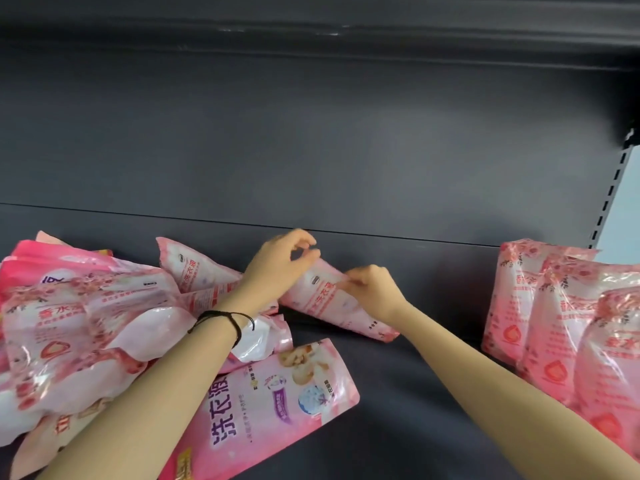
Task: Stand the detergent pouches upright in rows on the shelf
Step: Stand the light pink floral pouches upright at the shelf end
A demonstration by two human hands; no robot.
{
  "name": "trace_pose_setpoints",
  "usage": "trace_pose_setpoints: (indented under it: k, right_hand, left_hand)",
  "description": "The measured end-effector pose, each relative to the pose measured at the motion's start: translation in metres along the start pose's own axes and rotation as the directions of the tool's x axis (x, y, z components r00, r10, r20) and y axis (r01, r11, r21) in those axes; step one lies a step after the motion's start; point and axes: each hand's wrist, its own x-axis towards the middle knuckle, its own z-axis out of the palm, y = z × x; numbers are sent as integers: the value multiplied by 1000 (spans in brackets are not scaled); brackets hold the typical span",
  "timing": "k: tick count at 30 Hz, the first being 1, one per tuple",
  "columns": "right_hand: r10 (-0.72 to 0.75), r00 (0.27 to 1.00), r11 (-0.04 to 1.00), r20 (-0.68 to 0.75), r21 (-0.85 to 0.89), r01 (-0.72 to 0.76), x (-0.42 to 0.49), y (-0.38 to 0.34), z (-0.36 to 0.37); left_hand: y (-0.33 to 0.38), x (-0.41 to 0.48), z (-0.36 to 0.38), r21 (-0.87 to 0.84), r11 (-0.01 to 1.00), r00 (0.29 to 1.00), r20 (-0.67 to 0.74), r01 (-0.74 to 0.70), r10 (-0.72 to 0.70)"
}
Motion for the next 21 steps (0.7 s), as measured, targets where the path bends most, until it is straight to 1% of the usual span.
trace_pose_setpoints:
  k: [2,3,4,5,6,7,8,9,10,12,13,14,16,18,19,21]
  right_hand:
    - [66,991,981,-112,190,-44,-2,6,-14]
    - [141,979,937,-150,339,-83,-3,9,-21]
    - [225,961,850,-158,514,-115,-4,11,-26]
    - [297,946,727,-132,674,-134,-5,14,-31]
    - [339,935,597,-99,791,-133,-7,16,-36]
    - [354,932,485,-75,867,-115,-10,20,-40]
    - [348,936,390,-61,917,-85,-14,22,-43]
    - [332,942,316,-55,947,-56,-17,25,-45]
    - [316,947,264,-55,964,-32,-21,26,-46]
    - [305,950,209,-70,978,5,-26,29,-45]
    - [312,947,202,-79,979,16,-29,31,-44]
    - [326,941,203,-89,979,22,-32,33,-43]
    - [360,927,217,-104,976,26,-37,39,-41]
    - [395,910,246,-122,969,23,-42,45,-42]
    - [415,900,264,-130,964,17,-44,48,-42]
    - [460,878,290,-133,957,-7,-47,52,-41]
  left_hand:
    - [7,7,2,-198,977,989,-110,79,-102]
    - [12,9,4,-302,945,973,-152,122,-174]
    - [16,11,8,-414,897,951,-185,153,-248]
    - [21,11,13,-525,834,925,-207,171,-320]
    - [26,10,18,-623,761,897,-213,181,-387]
    - [31,8,25,-698,688,873,-194,198,-447]
    - [34,5,33,-741,629,860,-142,236,-490]
    - [37,2,42,-752,590,859,-61,295,-508]
    - [39,-2,52,-745,562,866,42,359,-498]
    - [44,-8,72,-747,484,865,245,456,-438]
    - [47,-10,81,-765,428,856,302,480,-421]
    - [50,-10,88,-789,373,847,326,488,-419]
    - [55,-9,100,-823,307,838,322,478,-441]
    - [58,-7,110,-843,288,843,304,455,-443]
    - [60,-7,115,-850,292,852,291,439,-436]
    - [62,-8,125,-840,350,869,252,415,-425]
